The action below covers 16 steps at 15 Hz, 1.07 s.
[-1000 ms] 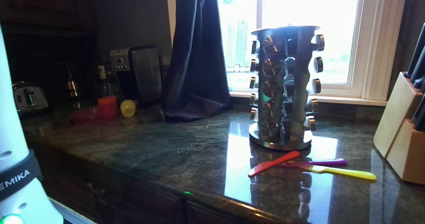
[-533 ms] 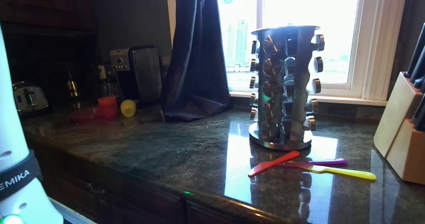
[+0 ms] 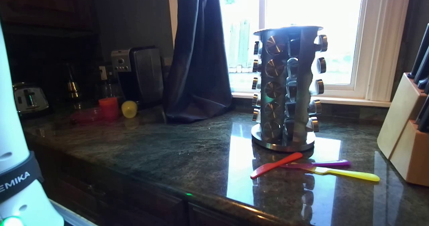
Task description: Draw the curtain closed
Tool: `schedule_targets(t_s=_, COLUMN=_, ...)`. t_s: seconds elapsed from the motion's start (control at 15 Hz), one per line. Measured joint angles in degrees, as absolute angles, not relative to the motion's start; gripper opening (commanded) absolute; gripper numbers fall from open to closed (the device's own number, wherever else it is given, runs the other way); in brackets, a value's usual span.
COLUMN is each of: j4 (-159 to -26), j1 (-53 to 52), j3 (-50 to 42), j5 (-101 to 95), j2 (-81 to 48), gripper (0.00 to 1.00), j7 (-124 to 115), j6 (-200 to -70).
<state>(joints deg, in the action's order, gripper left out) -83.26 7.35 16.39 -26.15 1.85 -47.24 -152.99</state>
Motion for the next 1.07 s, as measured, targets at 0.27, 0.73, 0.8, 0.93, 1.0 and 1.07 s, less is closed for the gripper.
schedule_targets(t_s=0.27, j4=-79.4, j1=7.2, j3=16.7, j5=-34.0, j2=-2.1, gripper=0.58, j7=-50.4, j6=-153.0)
schedule_targets(t_s=0.73, j4=-75.1, j1=6.6, j3=16.7, j5=-40.8, j2=-6.7, gripper=0.04, j7=-53.8, j6=-153.0)
schedule_targets(t_s=0.8, j4=-74.8, j1=6.6, j3=16.6, j5=-41.1, j2=-7.0, gripper=0.01, j7=-54.0, j6=-153.0)
schedule_targets(t_s=0.93, j4=-74.1, j1=6.6, j3=16.4, j5=-41.6, j2=-7.6, gripper=0.00, j7=-54.6, j6=-152.8)
schedule_targets(t_s=1.0, j4=-73.8, j1=6.6, j3=16.3, j5=-41.8, j2=-7.8, gripper=0.00, j7=-54.9, j6=-152.4)
schedule_targets(t_s=1.07, j4=-73.4, j1=6.6, j3=16.2, j5=-41.8, j2=-7.9, gripper=0.00, j7=-55.1, j6=-151.6)
